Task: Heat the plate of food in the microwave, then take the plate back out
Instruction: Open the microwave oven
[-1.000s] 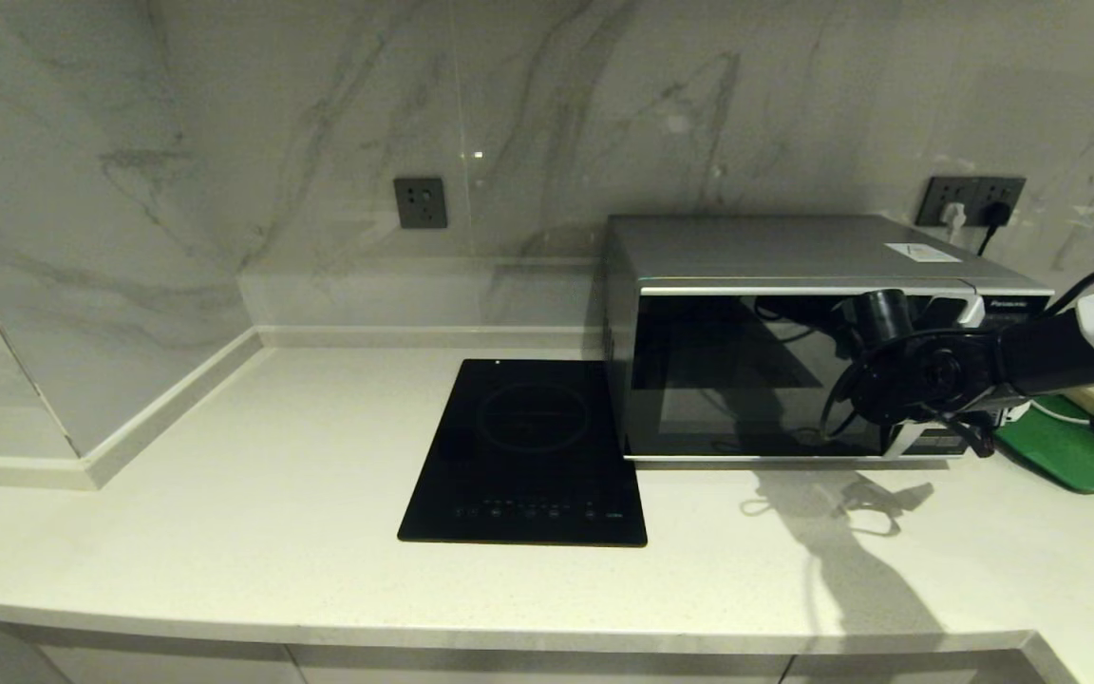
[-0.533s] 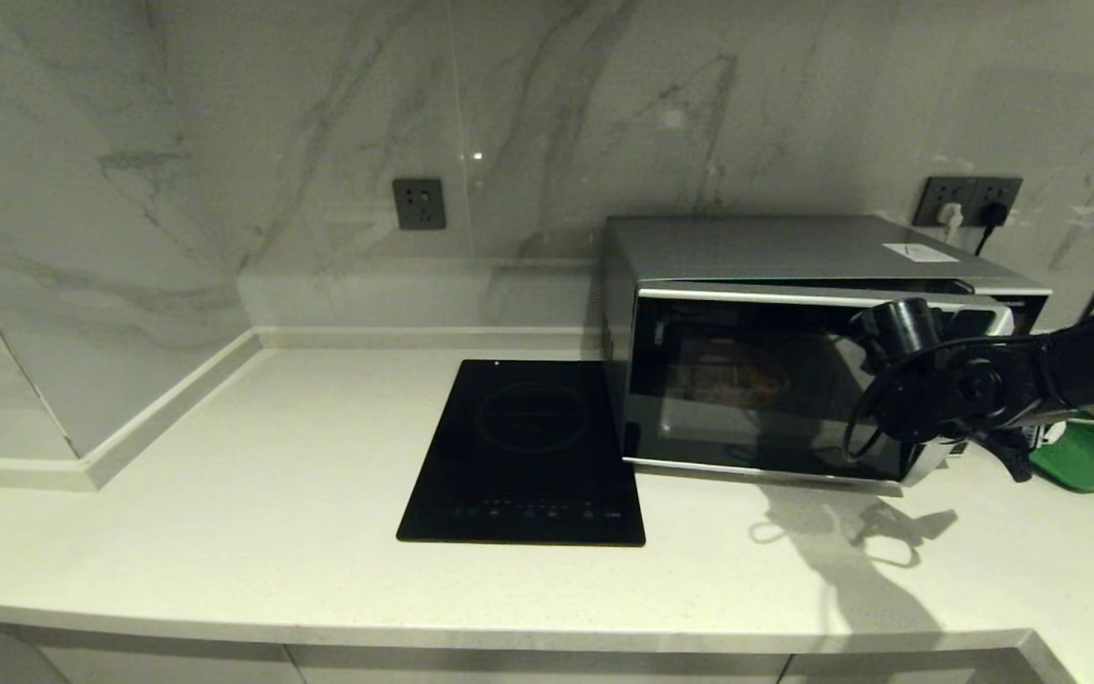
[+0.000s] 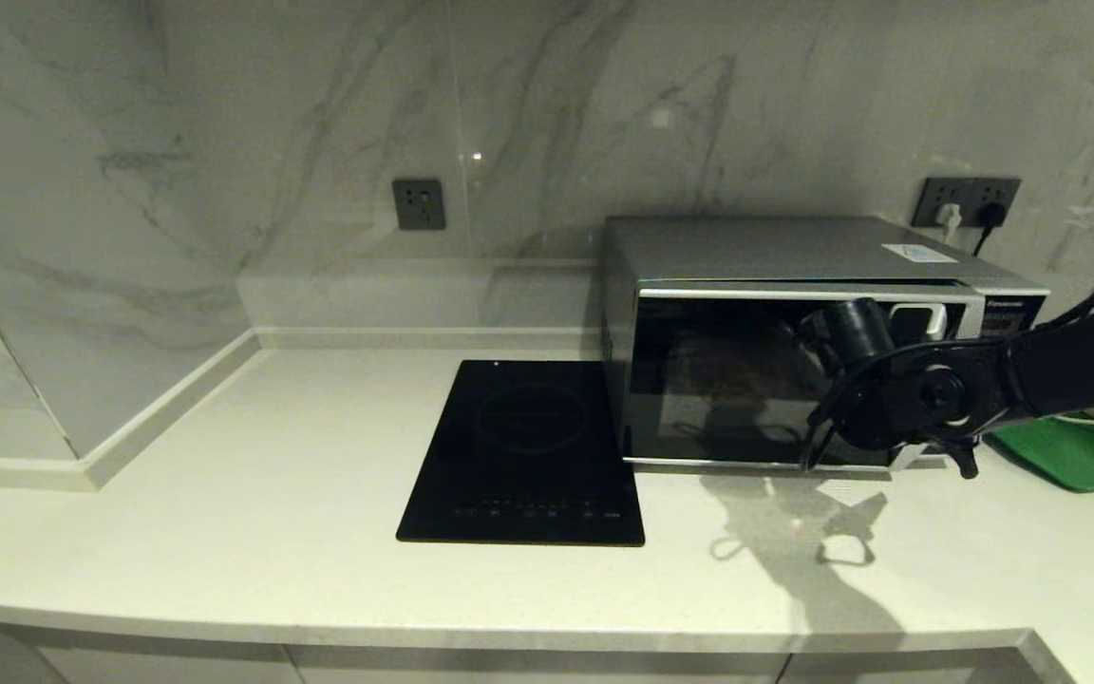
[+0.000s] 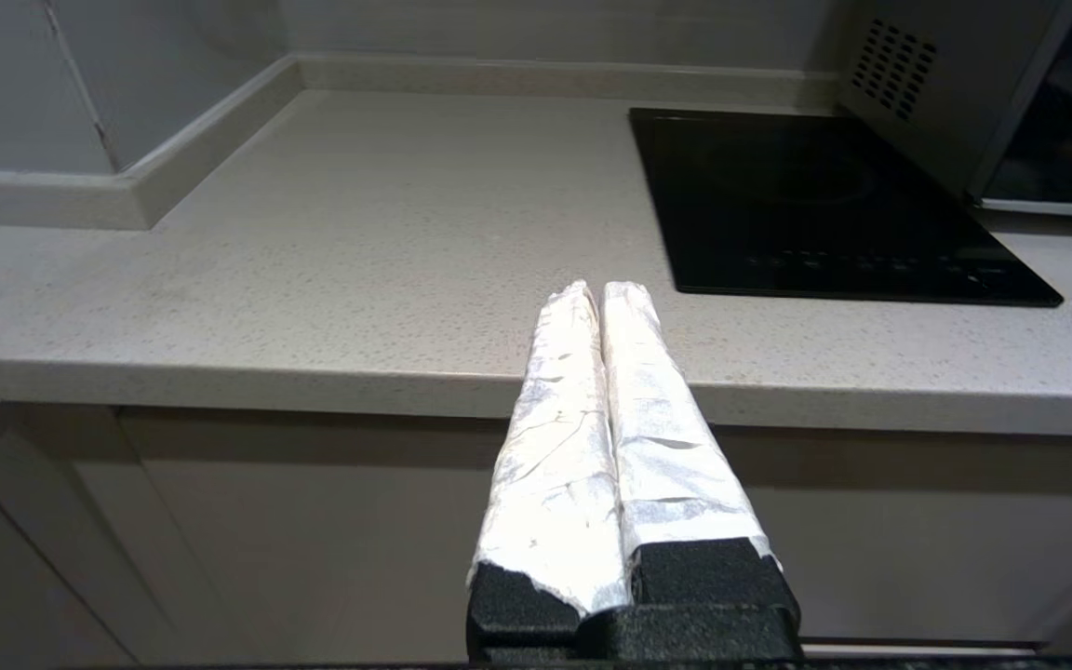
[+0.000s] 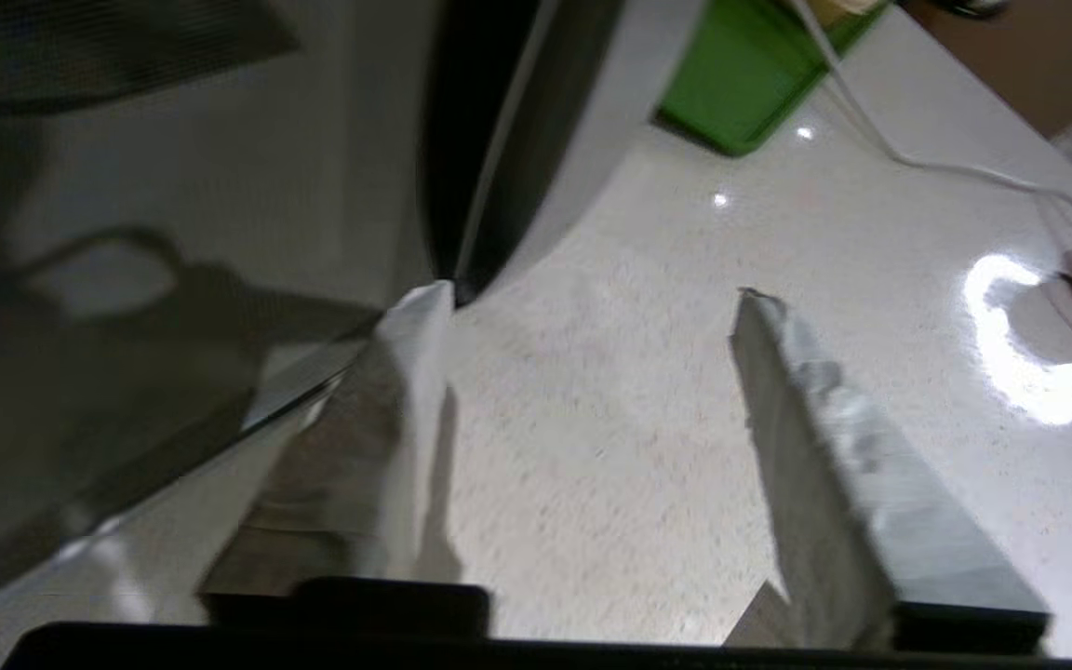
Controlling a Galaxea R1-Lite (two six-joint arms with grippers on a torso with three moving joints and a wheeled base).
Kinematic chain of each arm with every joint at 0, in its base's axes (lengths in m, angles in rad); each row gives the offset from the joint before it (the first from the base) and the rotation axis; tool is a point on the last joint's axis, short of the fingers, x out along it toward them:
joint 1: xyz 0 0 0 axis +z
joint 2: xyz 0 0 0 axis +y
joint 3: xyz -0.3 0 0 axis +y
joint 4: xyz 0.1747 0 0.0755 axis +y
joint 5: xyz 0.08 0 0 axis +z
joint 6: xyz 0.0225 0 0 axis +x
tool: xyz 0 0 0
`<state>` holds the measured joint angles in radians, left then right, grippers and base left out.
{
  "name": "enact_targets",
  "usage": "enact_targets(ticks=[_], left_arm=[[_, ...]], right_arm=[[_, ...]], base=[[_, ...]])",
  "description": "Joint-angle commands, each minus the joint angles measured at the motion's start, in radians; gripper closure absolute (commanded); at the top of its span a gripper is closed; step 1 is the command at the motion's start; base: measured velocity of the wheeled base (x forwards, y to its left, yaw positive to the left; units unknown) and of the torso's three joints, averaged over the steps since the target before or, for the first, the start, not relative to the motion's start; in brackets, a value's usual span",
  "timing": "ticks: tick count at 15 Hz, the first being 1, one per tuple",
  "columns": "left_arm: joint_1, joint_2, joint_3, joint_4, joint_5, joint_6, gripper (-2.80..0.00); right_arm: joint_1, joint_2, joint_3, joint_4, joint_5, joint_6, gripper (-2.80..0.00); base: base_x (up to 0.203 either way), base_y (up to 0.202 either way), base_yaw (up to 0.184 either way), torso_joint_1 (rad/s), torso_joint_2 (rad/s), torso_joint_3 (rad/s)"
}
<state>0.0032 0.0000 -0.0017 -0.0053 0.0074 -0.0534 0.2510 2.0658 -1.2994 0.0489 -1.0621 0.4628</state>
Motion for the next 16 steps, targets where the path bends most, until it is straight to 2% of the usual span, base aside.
enact_targets(ticks=[1,3,5,6,9,12,14,15,16], left_arm=[[0.000,0.000,0.000,-0.001,0.000,0.000,0.00],[0.000,0.000,0.000,-0.001,0.000,0.000,0.00],[0.000,0.000,0.000,-0.001,0.000,0.000,0.00],[0.000,0.000,0.000,-0.001,0.000,0.000,0.00],[0.000,0.000,0.000,-0.001,0.000,0.000,0.00],[0.000,0.000,0.000,-0.001,0.000,0.000,0.00],[0.000,0.000,0.000,-0.001,0.000,0.000,0.00],[0.000,0.000,0.000,-0.001,0.000,0.000,0.00],[0.000,0.000,0.000,-0.001,0.000,0.000,0.00]], right_arm=[[0.124,-0.119,0.073,-0.001,0.021,0.008,0.00],[0.197,-0.220,0.109,0.002,0.041,0.013,0.00],[0.197,-0.314,0.107,0.007,0.066,0.014,0.00],[0.172,-0.345,0.075,0.008,0.093,0.014,0.00],[0.042,-0.334,-0.138,0.017,0.134,0.014,0.00],[-0.075,-0.220,-0.389,0.120,0.191,0.039,0.00],[-0.112,-0.113,-0.557,0.247,0.222,0.118,0.00],[-0.126,-0.068,-0.640,0.334,0.255,0.174,0.00],[-0.135,-0.043,-0.688,0.397,0.321,0.228,0.00]], base=[[0.000,0.000,0.000,0.000,0.00,0.000],[0.000,0.000,0.000,0.000,0.00,0.000],[0.000,0.000,0.000,0.000,0.00,0.000],[0.000,0.000,0.000,0.000,0.00,0.000],[0.000,0.000,0.000,0.000,0.00,0.000],[0.000,0.000,0.000,0.000,0.00,0.000],[0.000,0.000,0.000,0.000,0.00,0.000],[0.000,0.000,0.000,0.000,0.00,0.000],[0.000,0.000,0.000,0.000,0.00,0.000]])
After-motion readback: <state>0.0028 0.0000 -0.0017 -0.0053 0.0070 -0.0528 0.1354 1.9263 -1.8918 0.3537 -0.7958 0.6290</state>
